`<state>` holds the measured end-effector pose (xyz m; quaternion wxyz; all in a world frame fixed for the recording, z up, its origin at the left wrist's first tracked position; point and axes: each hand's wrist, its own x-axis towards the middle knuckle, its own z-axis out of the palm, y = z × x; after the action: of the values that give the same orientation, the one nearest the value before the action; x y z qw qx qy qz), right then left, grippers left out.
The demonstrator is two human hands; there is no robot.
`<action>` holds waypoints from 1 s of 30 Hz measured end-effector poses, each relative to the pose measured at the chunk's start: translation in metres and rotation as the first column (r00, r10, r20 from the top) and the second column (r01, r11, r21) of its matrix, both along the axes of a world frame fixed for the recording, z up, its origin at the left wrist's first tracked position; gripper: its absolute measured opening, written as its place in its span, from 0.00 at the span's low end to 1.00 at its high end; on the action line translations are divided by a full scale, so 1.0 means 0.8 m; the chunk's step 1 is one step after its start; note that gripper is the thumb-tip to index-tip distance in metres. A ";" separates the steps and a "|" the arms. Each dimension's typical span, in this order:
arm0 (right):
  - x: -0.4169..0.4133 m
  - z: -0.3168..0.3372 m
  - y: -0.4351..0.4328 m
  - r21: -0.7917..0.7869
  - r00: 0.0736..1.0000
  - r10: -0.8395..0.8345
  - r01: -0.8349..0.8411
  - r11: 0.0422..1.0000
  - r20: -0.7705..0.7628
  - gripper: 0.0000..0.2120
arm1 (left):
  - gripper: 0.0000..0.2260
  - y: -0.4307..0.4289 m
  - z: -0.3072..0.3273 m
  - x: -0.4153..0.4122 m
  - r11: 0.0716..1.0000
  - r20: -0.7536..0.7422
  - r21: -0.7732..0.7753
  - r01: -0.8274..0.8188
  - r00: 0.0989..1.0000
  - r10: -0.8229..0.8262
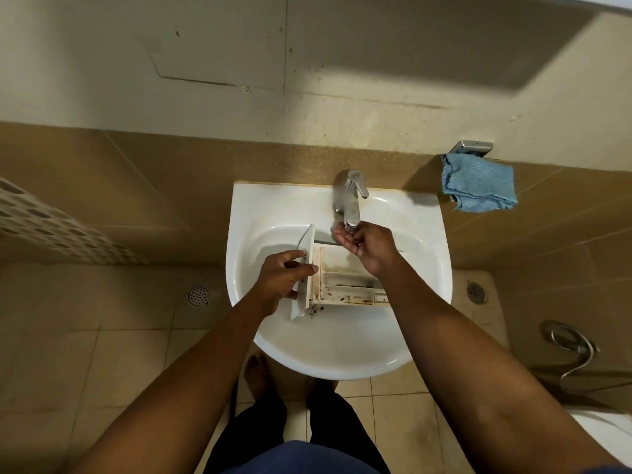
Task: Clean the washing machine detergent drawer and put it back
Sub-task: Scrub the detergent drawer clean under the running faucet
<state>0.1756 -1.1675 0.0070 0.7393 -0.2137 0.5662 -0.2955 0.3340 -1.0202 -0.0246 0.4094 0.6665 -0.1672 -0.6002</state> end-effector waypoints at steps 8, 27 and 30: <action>0.001 -0.003 0.034 -0.026 0.947 0.287 -0.294 0.956 -0.145 0.20 | 0.26 -0.006 0.001 -0.003 1.000 -0.002 0.004 0.030 1.000 -0.030; -0.033 0.002 0.091 -0.337 0.510 0.537 -0.856 0.392 -0.671 0.17 | 0.26 -0.004 0.002 -0.002 0.999 -0.007 -0.017 0.039 0.999 -0.039; -0.018 0.010 0.063 -0.209 0.666 0.582 -0.723 0.658 -0.467 0.14 | 0.27 -0.004 0.001 -0.002 0.999 -0.007 -0.010 0.037 0.999 -0.037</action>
<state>0.1613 -1.1174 0.0150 0.6228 -0.5939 0.5053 -0.0630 0.3325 -1.0232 -0.0238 0.4021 0.6591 -0.1808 -0.6093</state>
